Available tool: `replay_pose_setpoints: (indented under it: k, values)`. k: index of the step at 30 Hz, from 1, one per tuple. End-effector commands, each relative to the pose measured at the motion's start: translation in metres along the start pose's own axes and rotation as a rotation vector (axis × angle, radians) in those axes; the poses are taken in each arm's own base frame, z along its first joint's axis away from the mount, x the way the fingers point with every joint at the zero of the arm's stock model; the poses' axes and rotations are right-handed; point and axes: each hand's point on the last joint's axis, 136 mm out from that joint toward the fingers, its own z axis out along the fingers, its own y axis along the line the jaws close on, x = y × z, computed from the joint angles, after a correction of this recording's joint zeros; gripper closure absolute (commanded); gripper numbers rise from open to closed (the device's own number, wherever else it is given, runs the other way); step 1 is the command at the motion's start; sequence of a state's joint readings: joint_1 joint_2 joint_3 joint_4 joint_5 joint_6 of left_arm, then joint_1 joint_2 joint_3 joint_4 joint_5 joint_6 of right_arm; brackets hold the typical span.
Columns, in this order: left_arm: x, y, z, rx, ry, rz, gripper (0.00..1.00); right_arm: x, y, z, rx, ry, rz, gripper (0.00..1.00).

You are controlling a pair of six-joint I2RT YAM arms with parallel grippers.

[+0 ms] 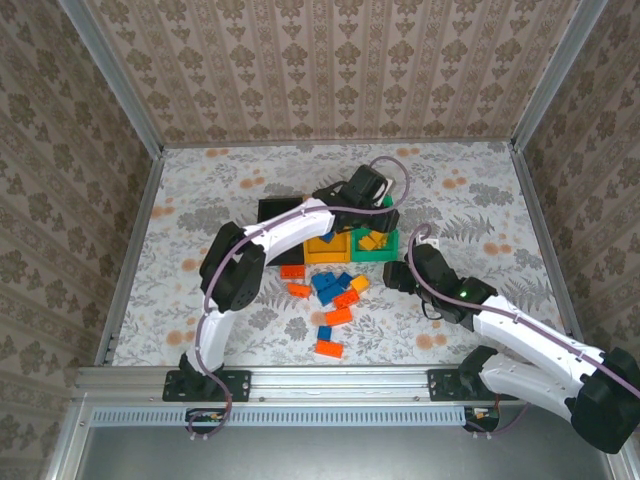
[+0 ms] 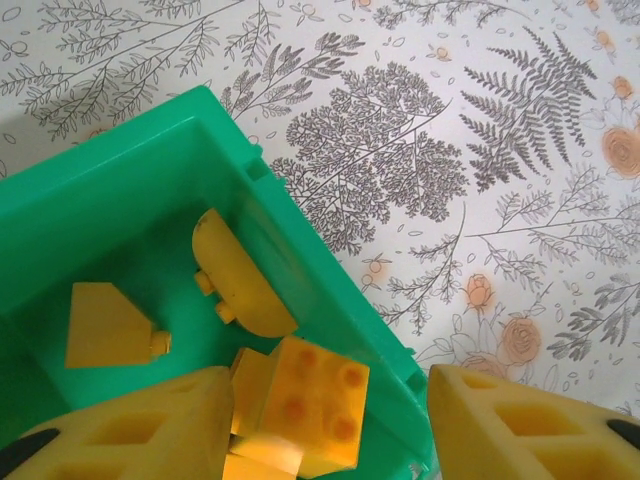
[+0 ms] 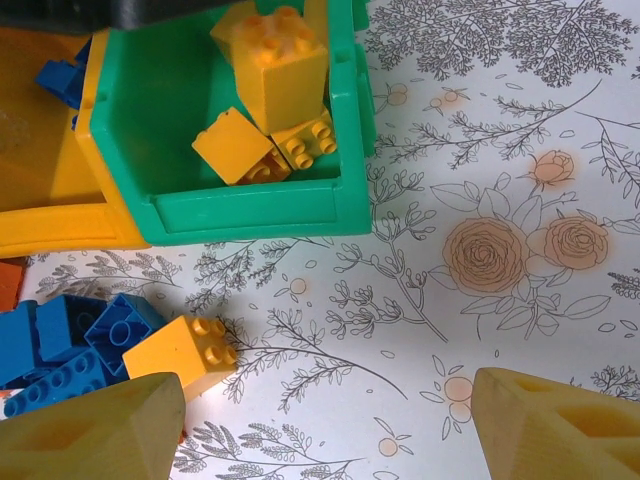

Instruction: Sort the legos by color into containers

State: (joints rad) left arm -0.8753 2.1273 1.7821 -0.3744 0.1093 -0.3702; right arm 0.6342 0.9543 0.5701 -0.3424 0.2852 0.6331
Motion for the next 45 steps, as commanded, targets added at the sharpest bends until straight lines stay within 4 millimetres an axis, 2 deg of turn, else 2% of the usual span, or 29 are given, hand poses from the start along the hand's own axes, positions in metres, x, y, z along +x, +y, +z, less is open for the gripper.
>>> replay_pose_setpoints:
  k: [1,6,10,12,15,21,23,26,30,33,35,40,41,42,45]
  values:
    - [-0.033,-0.018,-0.032,0.052,-0.082,0.003,0.32,0.005,-0.007,0.001,0.022,0.006,0.011,0.23]
    - [-0.043,-0.026,-0.075,0.08,-0.171,0.0,0.14,0.008,0.002,0.004,-0.023,0.031,-0.009,0.22]
    - [-0.032,-0.023,-0.115,0.08,-0.233,-0.013,0.0,0.015,0.012,0.007,-0.071,0.069,-0.038,0.22]
    - [-0.022,-0.018,-0.135,0.07,-0.261,-0.025,0.0,0.02,0.017,0.009,-0.094,0.091,-0.058,0.22]
    - [0.002,-0.006,-0.164,0.046,-0.295,-0.066,0.0,0.03,0.029,0.01,-0.128,0.121,-0.099,0.22]
    - [0.083,0.029,-0.2,-0.074,-0.293,-0.135,0.0,0.051,0.06,0.022,-0.159,0.169,-0.165,0.22]
    - [0.114,0.04,-0.208,-0.12,-0.278,-0.152,0.0,0.058,0.073,0.029,-0.17,0.186,-0.18,0.22]
    - [0.149,0.056,-0.221,-0.161,-0.27,-0.199,0.0,0.064,0.085,0.037,-0.154,0.198,-0.216,0.22]
    - [0.182,0.074,-0.235,-0.198,-0.271,-0.264,0.0,0.073,0.1,0.041,-0.162,0.218,-0.251,0.22]
    - [0.201,0.085,-0.239,-0.217,-0.263,-0.3,0.0,0.083,0.111,0.036,-0.193,0.245,-0.282,0.22]
    - [0.21,0.089,-0.241,-0.226,-0.26,-0.319,0.0,0.098,0.113,0.037,-0.184,0.286,-0.339,0.21]
    - [0.217,0.093,-0.238,-0.233,-0.252,-0.328,0.0,0.112,0.119,0.033,-0.17,0.327,-0.431,0.19]
    - [0.217,0.093,-0.238,-0.236,-0.251,-0.327,0.0,0.113,0.119,0.033,-0.157,0.33,-0.443,0.16]
    - [0.217,0.094,-0.237,-0.239,-0.251,-0.326,0.0,0.115,0.117,0.035,-0.136,0.334,-0.454,0.13]
    - [0.217,0.095,-0.237,-0.246,-0.25,-0.319,0.0,0.12,0.106,0.043,-0.058,0.352,-0.466,0.13]
